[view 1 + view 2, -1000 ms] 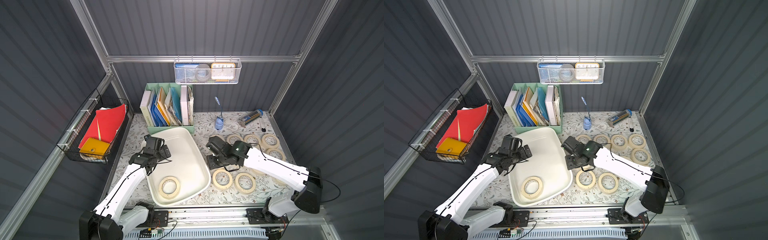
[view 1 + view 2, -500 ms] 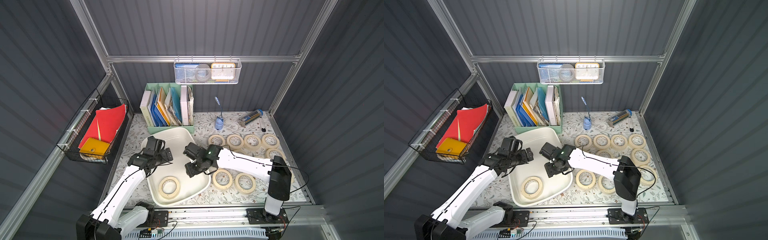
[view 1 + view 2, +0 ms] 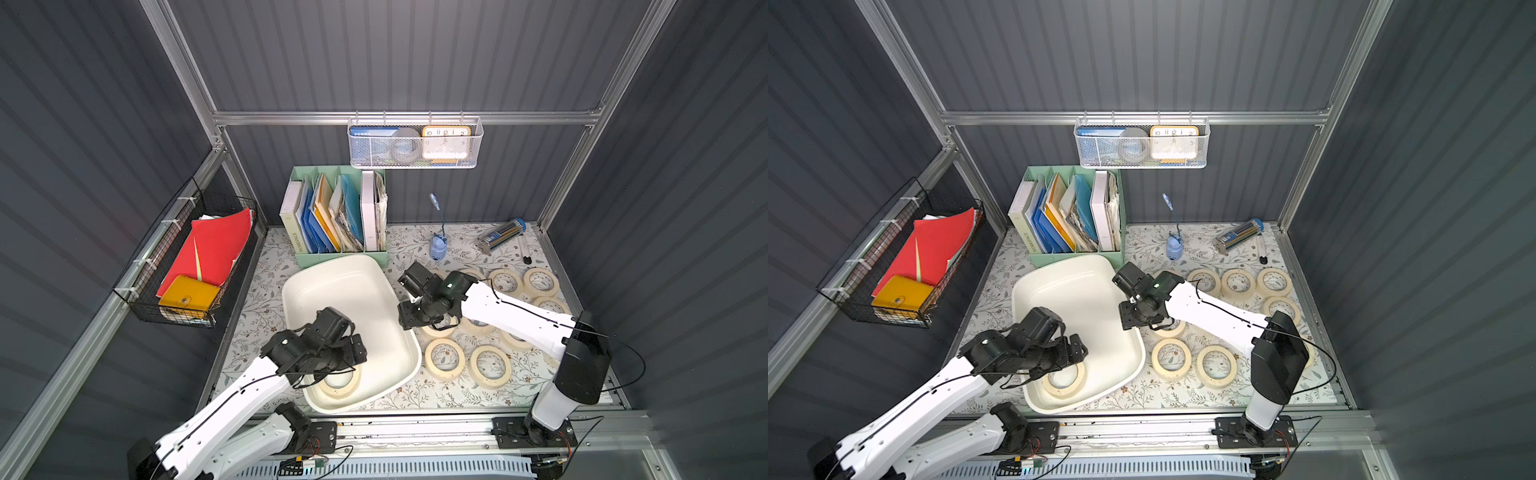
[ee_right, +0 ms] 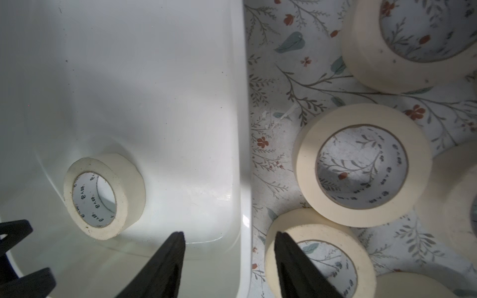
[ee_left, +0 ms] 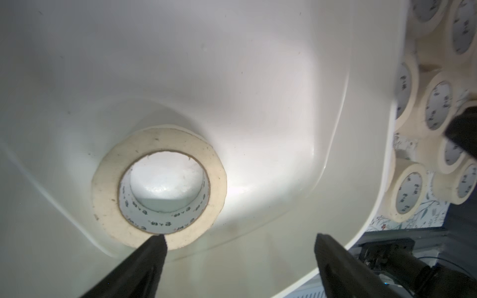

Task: Take out the art tape in the storage box
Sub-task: Pick up the art tape from the storage box.

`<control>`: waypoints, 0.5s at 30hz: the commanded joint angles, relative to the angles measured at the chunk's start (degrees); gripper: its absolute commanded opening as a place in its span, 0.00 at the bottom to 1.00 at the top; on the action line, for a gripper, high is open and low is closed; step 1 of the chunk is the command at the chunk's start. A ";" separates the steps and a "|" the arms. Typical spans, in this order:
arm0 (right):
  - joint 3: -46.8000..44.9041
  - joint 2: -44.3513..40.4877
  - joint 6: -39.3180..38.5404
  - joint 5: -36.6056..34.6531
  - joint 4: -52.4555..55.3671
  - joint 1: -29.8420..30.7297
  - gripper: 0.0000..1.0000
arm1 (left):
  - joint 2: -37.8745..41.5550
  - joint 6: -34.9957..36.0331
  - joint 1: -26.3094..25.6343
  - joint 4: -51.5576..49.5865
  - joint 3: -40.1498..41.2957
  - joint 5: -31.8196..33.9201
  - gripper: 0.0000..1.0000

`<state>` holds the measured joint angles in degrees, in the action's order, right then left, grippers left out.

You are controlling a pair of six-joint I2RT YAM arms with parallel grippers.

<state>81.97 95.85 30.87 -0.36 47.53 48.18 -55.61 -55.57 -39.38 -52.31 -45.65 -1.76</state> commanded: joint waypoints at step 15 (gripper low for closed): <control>-8.52 -14.79 -0.94 -4.74 2.61 -7.62 0.62 | -12.87 -4.28 -3.20 13.28 7.39 3.61 0.90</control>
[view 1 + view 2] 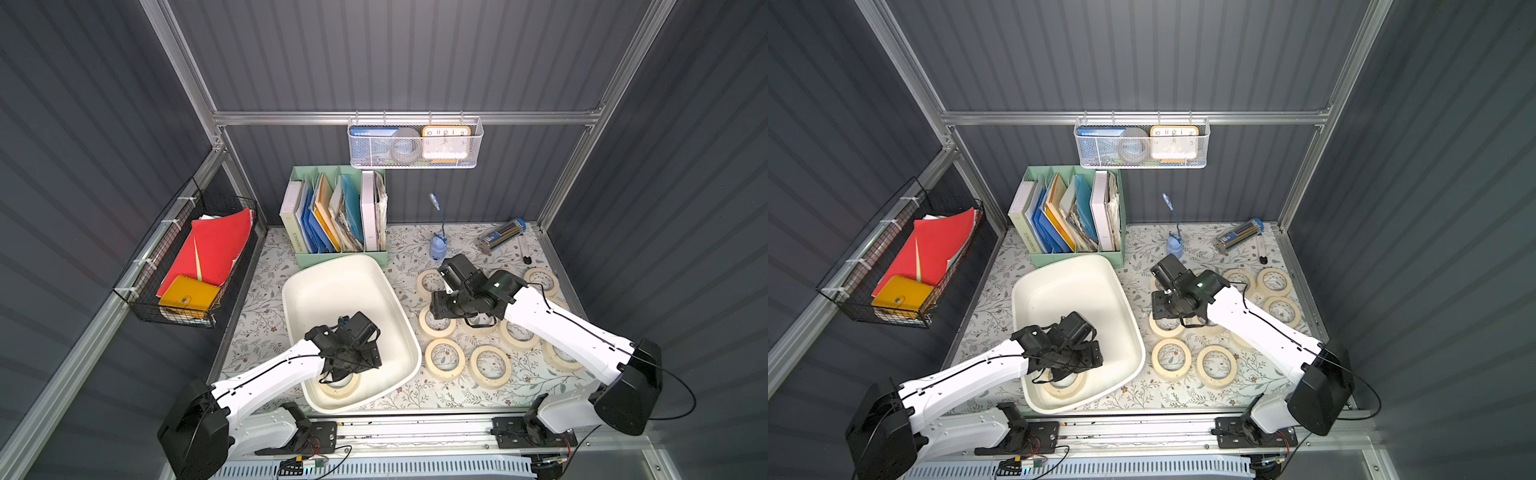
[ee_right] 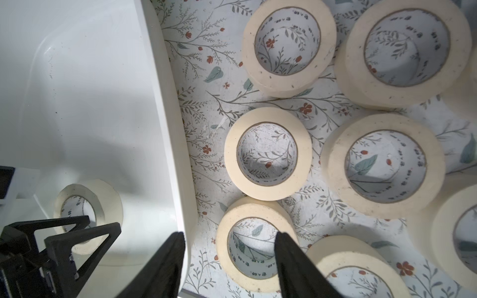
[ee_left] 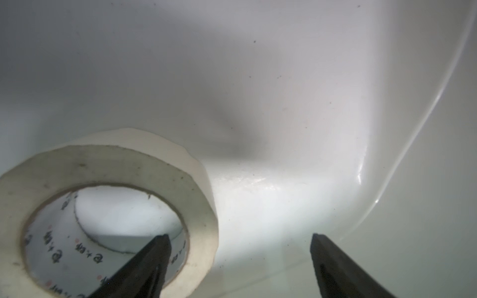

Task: Take out the art tape in the storage box
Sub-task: Pick up the art tape from the storage box.

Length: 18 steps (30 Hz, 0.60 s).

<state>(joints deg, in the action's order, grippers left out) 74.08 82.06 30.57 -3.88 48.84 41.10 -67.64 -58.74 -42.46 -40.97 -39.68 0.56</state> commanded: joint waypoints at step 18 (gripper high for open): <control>-3.32 -2.22 -0.37 3.18 -2.02 -2.43 0.61 | -3.46 1.99 -0.17 6.87 -5.04 4.79 0.28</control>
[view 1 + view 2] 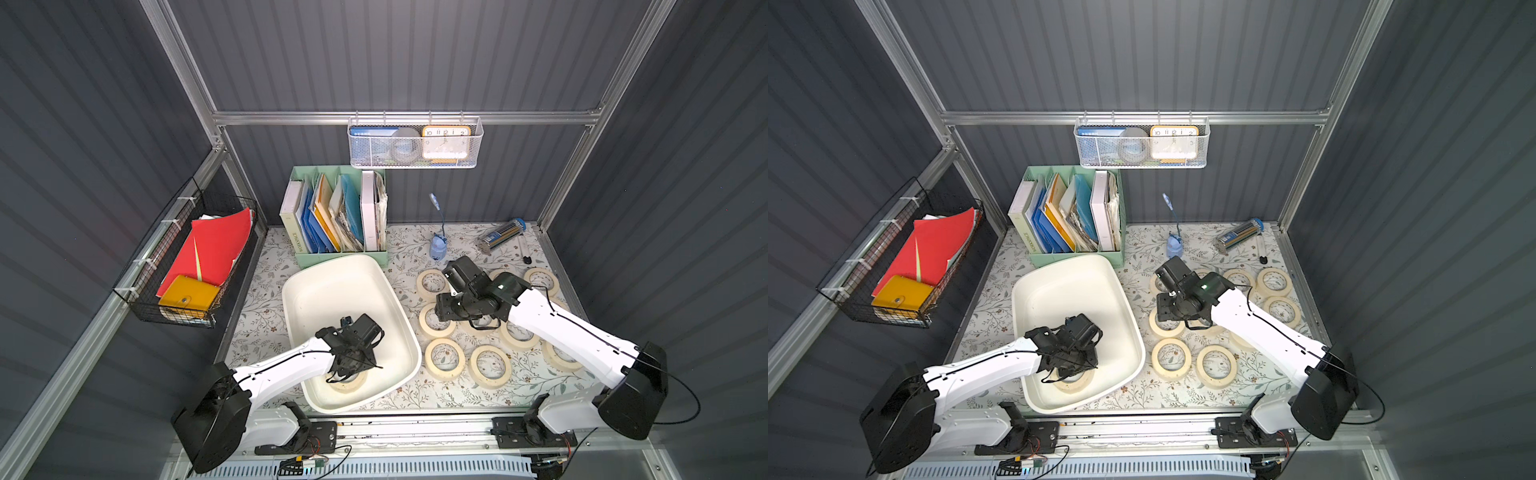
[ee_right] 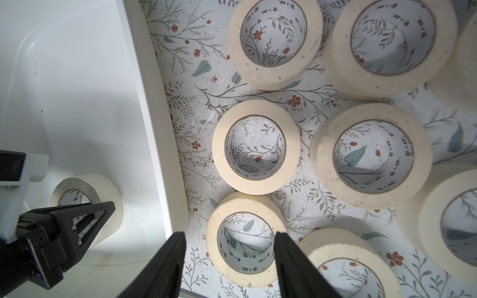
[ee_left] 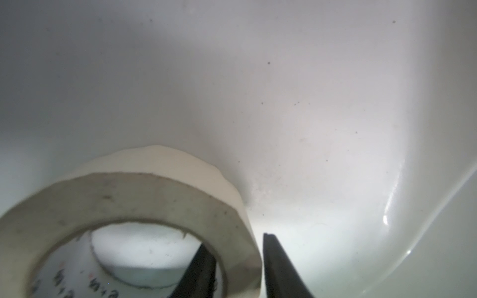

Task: Take out the art tape in the storage box
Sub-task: Pick up the art tape from the storage box.

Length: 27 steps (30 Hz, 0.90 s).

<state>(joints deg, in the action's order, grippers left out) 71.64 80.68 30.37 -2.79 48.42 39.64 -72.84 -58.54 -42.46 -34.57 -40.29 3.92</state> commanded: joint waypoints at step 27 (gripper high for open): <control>-18.48 12.21 32.16 54.29 -77.43 -14.83 0.61 | 7.09 2.38 13.89 67.25 -0.36 -35.04 0.12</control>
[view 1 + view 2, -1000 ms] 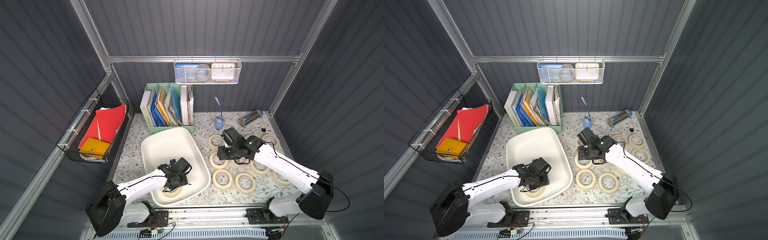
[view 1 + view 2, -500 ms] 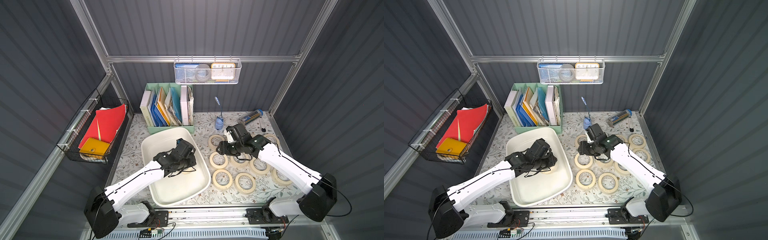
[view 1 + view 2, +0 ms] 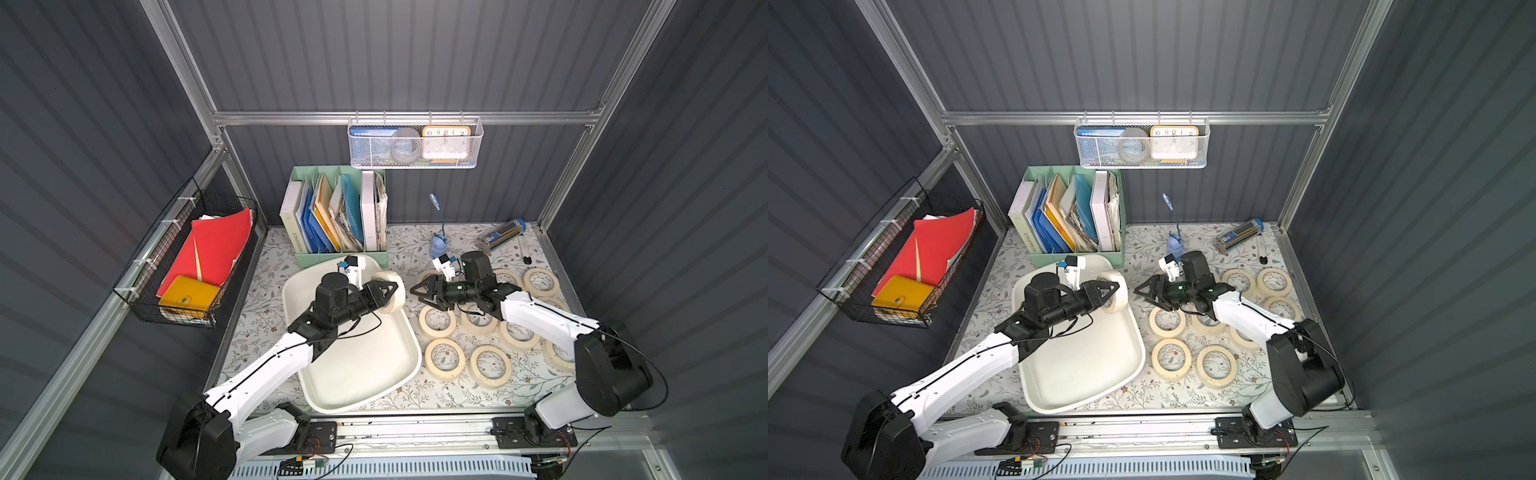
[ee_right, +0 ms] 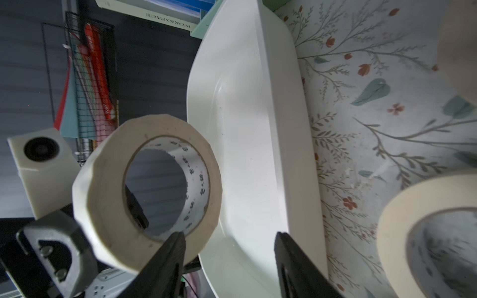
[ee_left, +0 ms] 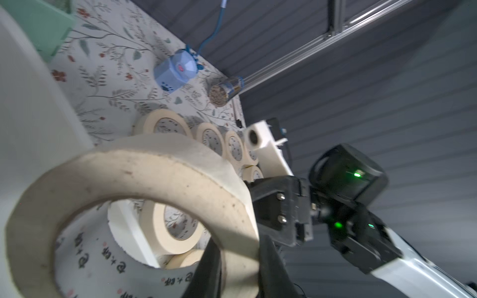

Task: Take out the art tape in the storage box
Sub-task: Pick up the art tape from the storage box.

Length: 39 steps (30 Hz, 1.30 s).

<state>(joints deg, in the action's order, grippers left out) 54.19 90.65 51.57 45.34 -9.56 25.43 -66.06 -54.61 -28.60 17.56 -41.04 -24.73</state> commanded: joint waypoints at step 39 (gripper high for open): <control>2.00 20.14 37.53 6.86 -54.53 8.48 0.55 | 1.17 5.10 0.04 14.73 -1.29 -4.89 0.07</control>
<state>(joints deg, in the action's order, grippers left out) 55.83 111.42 90.98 51.81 -65.58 33.50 -66.39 -51.86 -28.40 28.69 -40.38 -28.58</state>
